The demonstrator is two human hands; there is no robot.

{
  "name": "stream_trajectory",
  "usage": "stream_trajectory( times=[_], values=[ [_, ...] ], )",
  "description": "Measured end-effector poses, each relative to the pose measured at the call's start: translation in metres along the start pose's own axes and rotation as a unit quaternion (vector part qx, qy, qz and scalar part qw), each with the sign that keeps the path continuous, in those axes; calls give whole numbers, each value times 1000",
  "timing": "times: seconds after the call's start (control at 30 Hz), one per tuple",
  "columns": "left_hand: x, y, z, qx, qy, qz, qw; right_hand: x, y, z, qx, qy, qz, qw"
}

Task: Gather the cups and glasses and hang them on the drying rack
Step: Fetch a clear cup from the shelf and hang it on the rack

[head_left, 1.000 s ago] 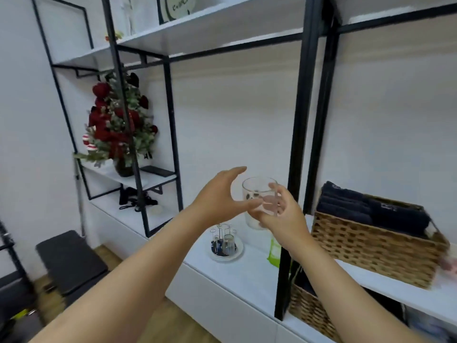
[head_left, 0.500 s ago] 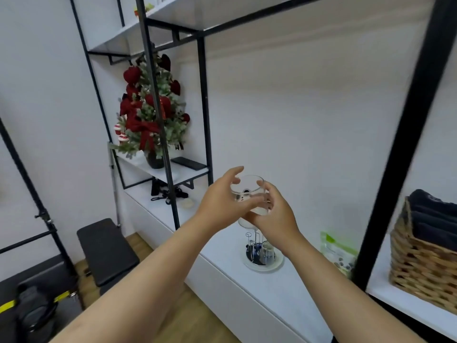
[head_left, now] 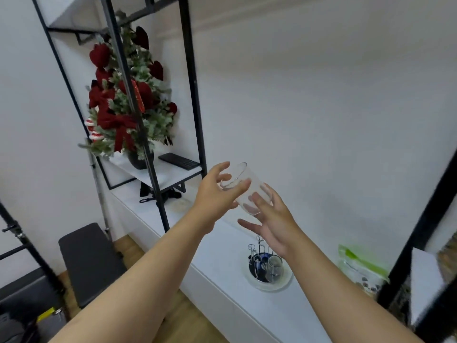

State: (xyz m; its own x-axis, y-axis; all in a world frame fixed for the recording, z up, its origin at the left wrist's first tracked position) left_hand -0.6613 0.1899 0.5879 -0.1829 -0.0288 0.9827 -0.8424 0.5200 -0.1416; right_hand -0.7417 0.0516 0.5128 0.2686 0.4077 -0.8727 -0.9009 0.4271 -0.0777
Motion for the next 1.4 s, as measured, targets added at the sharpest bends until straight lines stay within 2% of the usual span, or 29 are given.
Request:
stream_trajectory(
  times=[0.13,0.27,0.43,0.6,0.73,1.0,1.2,1.4],
  values=[
    [-32,-48,-4,-40,111,-46,992,14,-34,-7,36,-87,7,996],
    [-76,-91,-9,-126,170,-81,974,26,-63,-9,92,-18,-21,995],
    [-131,-142,-25,-229,120,-98,961,43,-93,-12,179,121,-48,975],
    [-185,-180,-33,-294,13,-76,953,66,-117,-22,244,260,-66,932],
    [-240,-195,-25,-319,-70,-37,944,99,-129,-51,248,320,-65,912],
    [-381,-184,19,-300,-129,-20,945,186,-133,-123,219,476,-47,850],
    [-472,-180,51,-304,-166,-13,938,261,-128,-180,225,501,-44,834],
    [-529,-189,76,-289,-178,-1,941,305,-130,-221,234,517,-51,821]
  ],
)
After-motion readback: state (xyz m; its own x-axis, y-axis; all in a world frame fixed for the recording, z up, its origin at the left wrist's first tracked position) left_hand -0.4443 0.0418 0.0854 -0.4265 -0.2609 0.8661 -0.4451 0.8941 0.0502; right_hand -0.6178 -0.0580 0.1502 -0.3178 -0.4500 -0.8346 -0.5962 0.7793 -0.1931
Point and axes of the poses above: each hand's wrist, its own y-axis away from the middle knuckle, its own z-axis out of the palm, x = y × z, the point moved 2 cm from there along -y, towards the middle knuckle, and after that the axes turned 4 degrees about -z, right-handed, at the moved point
